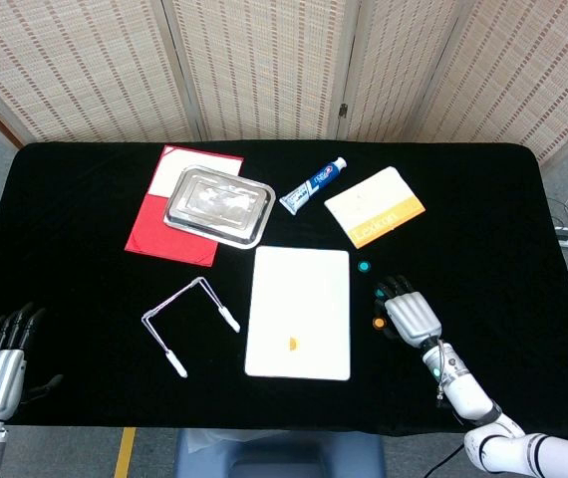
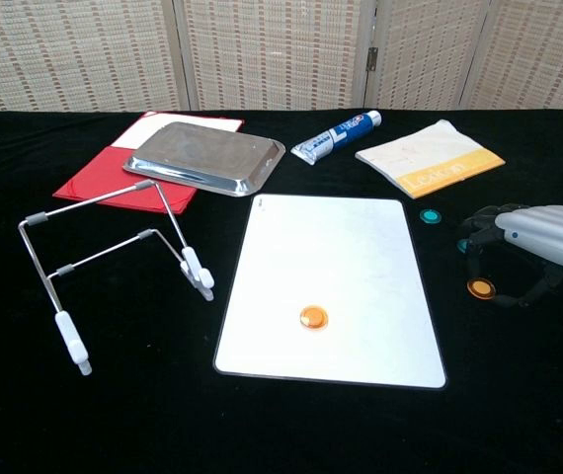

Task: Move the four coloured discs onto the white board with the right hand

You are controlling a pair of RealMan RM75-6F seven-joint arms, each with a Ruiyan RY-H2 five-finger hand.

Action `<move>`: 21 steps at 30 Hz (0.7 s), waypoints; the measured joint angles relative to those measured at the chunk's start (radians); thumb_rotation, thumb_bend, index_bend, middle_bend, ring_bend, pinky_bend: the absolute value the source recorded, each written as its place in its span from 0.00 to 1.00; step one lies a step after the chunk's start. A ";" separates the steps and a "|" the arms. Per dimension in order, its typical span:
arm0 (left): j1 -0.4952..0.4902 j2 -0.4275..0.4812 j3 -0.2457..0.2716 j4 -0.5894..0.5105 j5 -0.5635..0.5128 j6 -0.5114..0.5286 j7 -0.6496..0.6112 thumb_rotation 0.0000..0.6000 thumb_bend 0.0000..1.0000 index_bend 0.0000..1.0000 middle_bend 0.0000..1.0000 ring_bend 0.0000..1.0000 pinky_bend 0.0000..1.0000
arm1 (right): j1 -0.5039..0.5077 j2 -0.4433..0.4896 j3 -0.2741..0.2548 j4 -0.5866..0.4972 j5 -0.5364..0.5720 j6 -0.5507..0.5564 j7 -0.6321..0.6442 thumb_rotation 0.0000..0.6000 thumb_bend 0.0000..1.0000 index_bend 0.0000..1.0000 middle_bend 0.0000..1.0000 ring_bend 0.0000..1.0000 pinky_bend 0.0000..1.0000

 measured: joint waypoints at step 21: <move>0.007 0.007 0.004 -0.002 0.006 0.011 -0.007 1.00 0.14 0.07 0.00 0.05 0.00 | 0.073 -0.009 0.025 -0.205 -0.039 -0.035 -0.099 1.00 0.39 0.48 0.18 0.00 0.00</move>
